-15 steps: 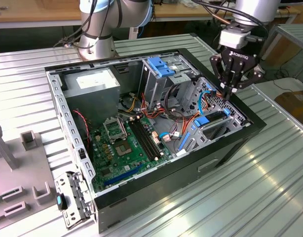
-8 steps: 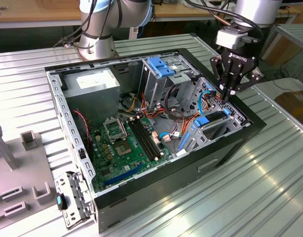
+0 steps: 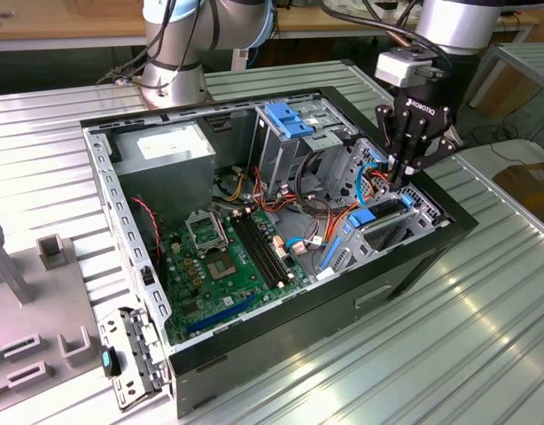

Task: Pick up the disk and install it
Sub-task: 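Insert the first disk wire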

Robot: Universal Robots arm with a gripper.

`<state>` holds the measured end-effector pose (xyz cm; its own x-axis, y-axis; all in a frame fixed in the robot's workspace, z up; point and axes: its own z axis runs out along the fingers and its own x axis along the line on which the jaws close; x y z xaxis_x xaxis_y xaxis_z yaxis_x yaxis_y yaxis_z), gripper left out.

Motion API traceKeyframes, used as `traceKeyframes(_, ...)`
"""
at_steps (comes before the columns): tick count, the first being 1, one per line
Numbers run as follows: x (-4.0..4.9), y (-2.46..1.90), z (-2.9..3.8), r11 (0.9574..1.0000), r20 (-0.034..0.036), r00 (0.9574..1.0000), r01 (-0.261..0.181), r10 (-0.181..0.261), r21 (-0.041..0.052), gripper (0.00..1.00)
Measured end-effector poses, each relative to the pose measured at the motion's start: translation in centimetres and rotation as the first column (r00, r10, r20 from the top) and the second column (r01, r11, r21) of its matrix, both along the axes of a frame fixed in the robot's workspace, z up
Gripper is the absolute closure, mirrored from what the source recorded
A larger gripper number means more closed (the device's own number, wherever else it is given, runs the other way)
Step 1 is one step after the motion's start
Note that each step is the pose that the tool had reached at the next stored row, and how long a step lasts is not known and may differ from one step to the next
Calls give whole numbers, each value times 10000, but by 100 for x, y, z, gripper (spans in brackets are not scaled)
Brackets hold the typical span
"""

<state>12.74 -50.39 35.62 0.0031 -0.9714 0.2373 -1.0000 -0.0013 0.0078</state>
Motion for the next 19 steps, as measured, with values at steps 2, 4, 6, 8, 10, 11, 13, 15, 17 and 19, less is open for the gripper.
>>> traceKeyframes(2, -2, -38, -2, 9996, 0, 10000, 0, 0, 289, 84)
traceKeyframes(4, -3, -132, -4, 9960, 0, 10000, 1, -1, 894, 84)
traceKeyframes(6, -4, -234, -4, 9943, 0, 10000, 1, -1, 1069, 84)
traceKeyframes(8, -4, -244, -4, 9943, 0, 10000, 0, 0, 1069, 84)
traceKeyframes(10, -40, -247, -4, 9940, 28, 10000, -11, 8, 1090, 84)
traceKeyframes(11, -55, -249, -5, 9939, 52, 10000, -16, 10, 1102, 84)
traceKeyframes(13, -82, -255, -9, 9937, 92, 10000, -31, 21, 1123, 84)
traceKeyframes(15, -82, -260, -30, 9936, 93, 9999, -81, 71, 1128, 84)
traceKeyframes(17, -82, -272, -44, 9934, 92, 9998, -192, 183, 1128, 84)
traceKeyframes(19, -82, -276, -44, 9934, 93, 9997, -218, 209, 1128, 84)
